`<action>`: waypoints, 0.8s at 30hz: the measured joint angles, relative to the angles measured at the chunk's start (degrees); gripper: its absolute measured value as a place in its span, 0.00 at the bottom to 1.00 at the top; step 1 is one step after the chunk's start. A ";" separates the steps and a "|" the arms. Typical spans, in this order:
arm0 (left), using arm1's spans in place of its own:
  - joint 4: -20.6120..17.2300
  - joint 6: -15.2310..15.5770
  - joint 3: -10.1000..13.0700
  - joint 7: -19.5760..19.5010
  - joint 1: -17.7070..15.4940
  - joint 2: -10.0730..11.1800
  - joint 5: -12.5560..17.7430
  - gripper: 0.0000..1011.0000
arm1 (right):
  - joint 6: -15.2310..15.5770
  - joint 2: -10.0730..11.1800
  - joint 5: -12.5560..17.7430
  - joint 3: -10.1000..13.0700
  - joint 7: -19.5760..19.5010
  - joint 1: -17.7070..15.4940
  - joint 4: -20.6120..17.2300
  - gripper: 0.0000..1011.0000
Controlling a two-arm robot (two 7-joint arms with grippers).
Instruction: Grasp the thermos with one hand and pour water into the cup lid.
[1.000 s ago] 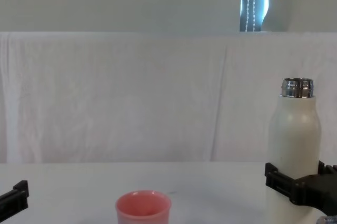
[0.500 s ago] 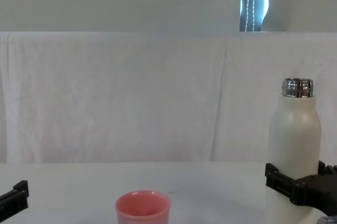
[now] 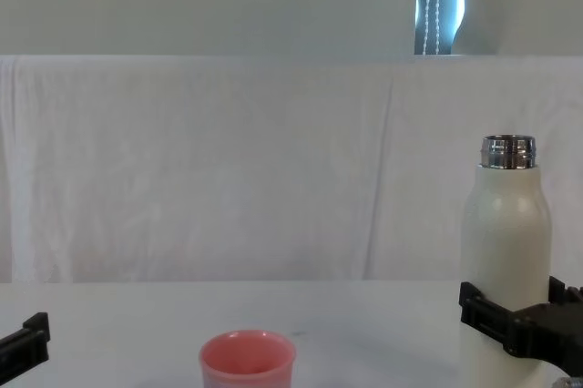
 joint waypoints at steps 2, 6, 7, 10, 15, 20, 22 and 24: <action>0.00 0.00 0.00 0.00 0.00 0.00 0.00 0.99 | 0.03 0.02 0.04 -0.02 0.01 -0.10 -0.11 0.99; 0.00 0.00 0.00 0.00 0.00 0.00 0.00 0.99 | 0.12 0.15 0.12 -0.03 0.01 -0.41 -0.37 0.99; 0.00 0.00 0.00 0.00 0.00 0.00 0.00 0.99 | 0.15 0.21 0.16 -0.03 0.01 -0.57 -0.51 0.99; 0.00 0.00 0.00 0.00 0.00 0.00 0.00 0.99 | 0.27 0.36 0.23 -0.01 0.04 -0.78 -0.74 0.99; 0.00 0.00 0.00 0.00 0.00 0.00 0.00 0.99 | 0.34 0.55 0.32 0.03 0.06 -1.14 -1.10 0.99; 0.00 0.00 0.00 0.00 0.00 0.00 0.00 0.99 | 0.43 0.75 0.40 0.18 0.04 -2.03 -1.89 0.99; 0.00 0.00 0.00 0.00 0.00 0.00 0.00 0.99 | 0.55 0.88 0.52 0.28 0.04 -2.61 -2.42 0.99; 0.00 0.00 0.00 0.00 0.00 0.00 0.00 0.99 | 0.66 0.96 0.63 0.37 0.04 -3.04 -2.91 0.99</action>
